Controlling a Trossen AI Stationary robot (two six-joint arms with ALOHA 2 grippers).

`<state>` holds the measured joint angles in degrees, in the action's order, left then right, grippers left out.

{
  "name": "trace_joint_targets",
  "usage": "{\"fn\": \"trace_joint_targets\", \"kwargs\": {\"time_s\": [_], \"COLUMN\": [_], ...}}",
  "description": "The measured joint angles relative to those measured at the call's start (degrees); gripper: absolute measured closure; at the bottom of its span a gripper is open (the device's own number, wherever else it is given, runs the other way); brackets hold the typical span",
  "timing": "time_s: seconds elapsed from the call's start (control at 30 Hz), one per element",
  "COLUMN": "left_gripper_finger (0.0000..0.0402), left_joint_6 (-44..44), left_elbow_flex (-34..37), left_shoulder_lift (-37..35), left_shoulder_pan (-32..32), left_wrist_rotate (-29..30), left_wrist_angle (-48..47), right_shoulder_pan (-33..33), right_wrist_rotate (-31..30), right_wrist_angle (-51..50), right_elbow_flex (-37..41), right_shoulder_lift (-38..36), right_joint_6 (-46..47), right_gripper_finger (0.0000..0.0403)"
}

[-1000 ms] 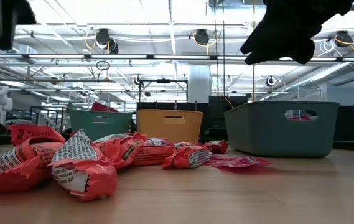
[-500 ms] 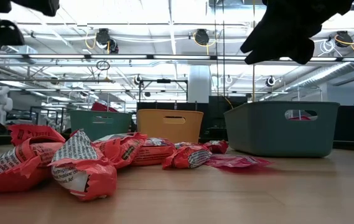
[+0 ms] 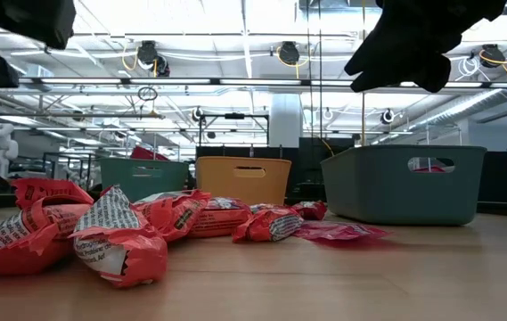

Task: Sort candy
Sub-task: Put the orange wrapper chocolate into the dark blue bin

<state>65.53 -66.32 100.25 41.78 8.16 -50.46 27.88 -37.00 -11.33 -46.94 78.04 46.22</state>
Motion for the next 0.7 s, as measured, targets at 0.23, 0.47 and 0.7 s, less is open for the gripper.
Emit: {"fn": "trace_joint_targets", "kwargs": {"time_s": [0.23,0.47,0.7], "left_gripper_finger": [0.0272,0.0272,0.0274], "left_joint_6": [-0.1,-0.3,-0.3], "left_elbow_flex": [0.0,0.0,-0.1], "left_shoulder_lift": [3.3,5.7,6.4], "left_shoulder_pan": [0.3,0.4,0.3], "left_wrist_rotate": [0.1,-0.7,-1.5], "left_wrist_angle": [-0.5,-2.5,-2.4], "right_shoulder_pan": [0.0,0.0,0.0], "right_wrist_rotate": [0.0,0.2,1.1], "right_wrist_angle": [0.0,0.1,0.2], "right_elbow_flex": [0.0,0.0,0.0], "right_shoulder_lift": [0.0,0.0,0.0], "right_joint_6": [0.0,0.0,0.0], "right_gripper_finger": [0.0255,0.0255,0.0255]}}
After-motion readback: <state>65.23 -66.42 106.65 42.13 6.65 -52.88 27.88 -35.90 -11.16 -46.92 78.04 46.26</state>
